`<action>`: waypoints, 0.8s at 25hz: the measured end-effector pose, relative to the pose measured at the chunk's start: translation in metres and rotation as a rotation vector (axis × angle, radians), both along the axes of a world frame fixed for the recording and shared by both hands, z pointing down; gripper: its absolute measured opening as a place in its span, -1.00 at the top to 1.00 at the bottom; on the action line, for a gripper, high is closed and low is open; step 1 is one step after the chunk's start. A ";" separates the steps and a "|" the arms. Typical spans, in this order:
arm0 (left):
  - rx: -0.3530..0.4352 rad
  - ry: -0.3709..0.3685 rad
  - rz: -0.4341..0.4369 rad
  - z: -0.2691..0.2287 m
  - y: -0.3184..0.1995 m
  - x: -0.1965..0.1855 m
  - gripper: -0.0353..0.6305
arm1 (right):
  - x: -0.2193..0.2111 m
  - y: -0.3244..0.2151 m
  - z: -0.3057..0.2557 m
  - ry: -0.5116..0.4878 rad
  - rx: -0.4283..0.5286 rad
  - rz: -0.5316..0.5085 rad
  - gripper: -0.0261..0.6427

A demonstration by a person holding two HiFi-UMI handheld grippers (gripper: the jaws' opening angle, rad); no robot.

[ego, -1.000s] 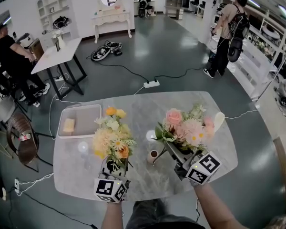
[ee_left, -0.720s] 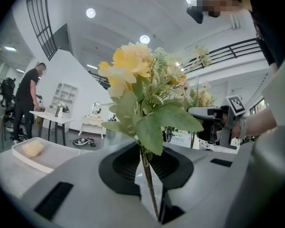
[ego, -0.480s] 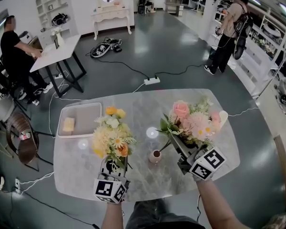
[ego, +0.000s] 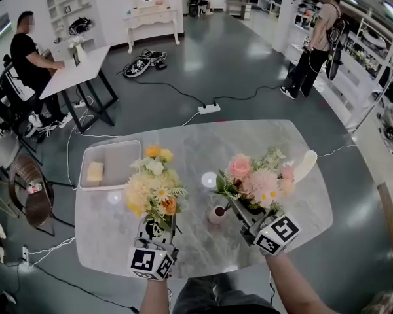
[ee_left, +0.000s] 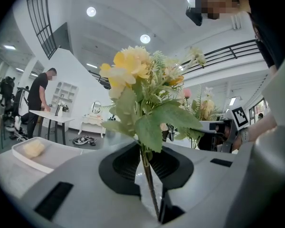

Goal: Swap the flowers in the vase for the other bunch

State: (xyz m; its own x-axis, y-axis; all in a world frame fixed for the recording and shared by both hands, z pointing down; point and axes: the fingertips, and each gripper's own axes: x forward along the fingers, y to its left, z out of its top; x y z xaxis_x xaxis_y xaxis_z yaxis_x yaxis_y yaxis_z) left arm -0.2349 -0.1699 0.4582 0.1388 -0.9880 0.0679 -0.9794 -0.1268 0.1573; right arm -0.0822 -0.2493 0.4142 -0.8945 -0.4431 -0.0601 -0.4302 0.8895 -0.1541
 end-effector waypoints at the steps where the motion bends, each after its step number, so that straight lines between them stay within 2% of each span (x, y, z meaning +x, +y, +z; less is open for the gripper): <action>1: -0.002 -0.001 0.002 0.001 0.001 -0.001 0.72 | -0.001 0.002 0.006 0.006 0.001 0.003 0.64; 10: -0.004 -0.007 0.028 0.009 -0.006 -0.020 0.72 | -0.012 0.009 0.041 0.036 0.004 0.056 0.64; 20: 0.003 -0.016 0.091 0.008 -0.025 -0.021 0.72 | -0.018 0.017 0.054 0.057 0.001 0.069 0.63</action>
State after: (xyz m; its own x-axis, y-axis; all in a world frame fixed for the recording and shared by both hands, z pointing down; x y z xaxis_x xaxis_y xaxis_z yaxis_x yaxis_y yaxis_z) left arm -0.2556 -0.1949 0.4661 0.2271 -0.9715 0.0676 -0.9661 -0.2160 0.1414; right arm -0.1004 -0.2326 0.4682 -0.8636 -0.5040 -0.0108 -0.4988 0.8574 -0.1268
